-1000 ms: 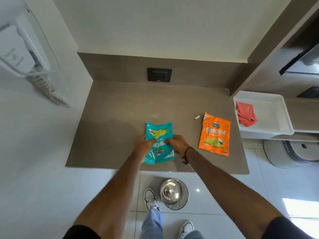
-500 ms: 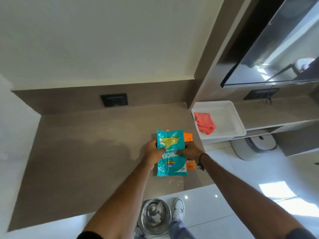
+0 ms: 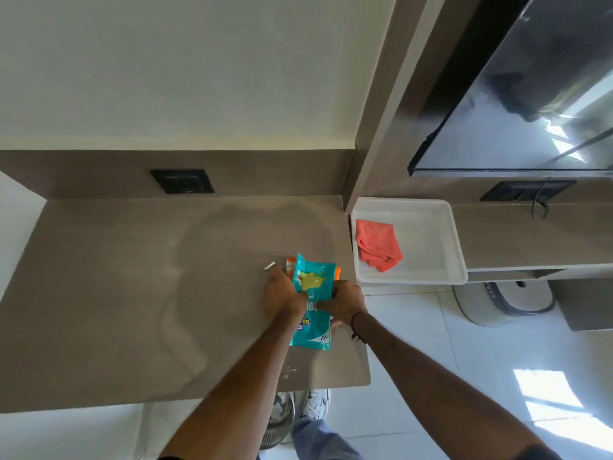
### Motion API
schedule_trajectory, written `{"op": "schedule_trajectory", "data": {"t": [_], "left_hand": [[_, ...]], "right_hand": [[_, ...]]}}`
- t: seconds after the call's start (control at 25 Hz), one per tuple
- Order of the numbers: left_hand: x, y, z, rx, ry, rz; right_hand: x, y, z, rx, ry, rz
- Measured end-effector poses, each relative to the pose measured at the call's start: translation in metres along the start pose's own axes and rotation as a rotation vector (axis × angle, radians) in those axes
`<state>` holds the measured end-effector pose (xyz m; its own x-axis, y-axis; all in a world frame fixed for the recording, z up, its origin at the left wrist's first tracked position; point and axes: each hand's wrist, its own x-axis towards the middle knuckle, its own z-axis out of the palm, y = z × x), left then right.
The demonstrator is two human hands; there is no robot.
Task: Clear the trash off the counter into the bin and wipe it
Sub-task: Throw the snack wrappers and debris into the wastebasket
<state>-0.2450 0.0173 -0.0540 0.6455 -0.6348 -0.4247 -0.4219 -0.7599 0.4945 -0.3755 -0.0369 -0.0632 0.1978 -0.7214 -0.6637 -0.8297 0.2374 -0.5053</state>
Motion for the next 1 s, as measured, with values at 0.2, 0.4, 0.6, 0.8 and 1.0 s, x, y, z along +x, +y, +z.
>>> {"op": "schedule_trajectory", "data": {"t": [0.2,0.4,0.6,0.8,1.0], "left_hand": [[0.000,0.012,-0.002,-0.174,-0.173,0.061],[-0.008,0.007,-0.045,-0.531,-0.354,0.021],[-0.014,-0.013,-0.095,-0.505,-0.588,0.057],[-0.015,-0.070,-0.136,-0.822,-0.640,-0.081],[-0.015,-0.168,-0.112,0.153,0.059,0.298]], "right_hand": [[-0.002,-0.009,-0.022,-0.135,0.129,-0.113],[0.009,-0.063,-0.078,-0.442,0.017,-0.409],[-0.014,-0.103,-0.083,-0.593,-0.365,-0.380],[-0.063,-0.077,-0.069,-0.125,-0.404,-0.175],[-0.125,-0.042,0.001,0.108,-0.327,-0.078]]}}
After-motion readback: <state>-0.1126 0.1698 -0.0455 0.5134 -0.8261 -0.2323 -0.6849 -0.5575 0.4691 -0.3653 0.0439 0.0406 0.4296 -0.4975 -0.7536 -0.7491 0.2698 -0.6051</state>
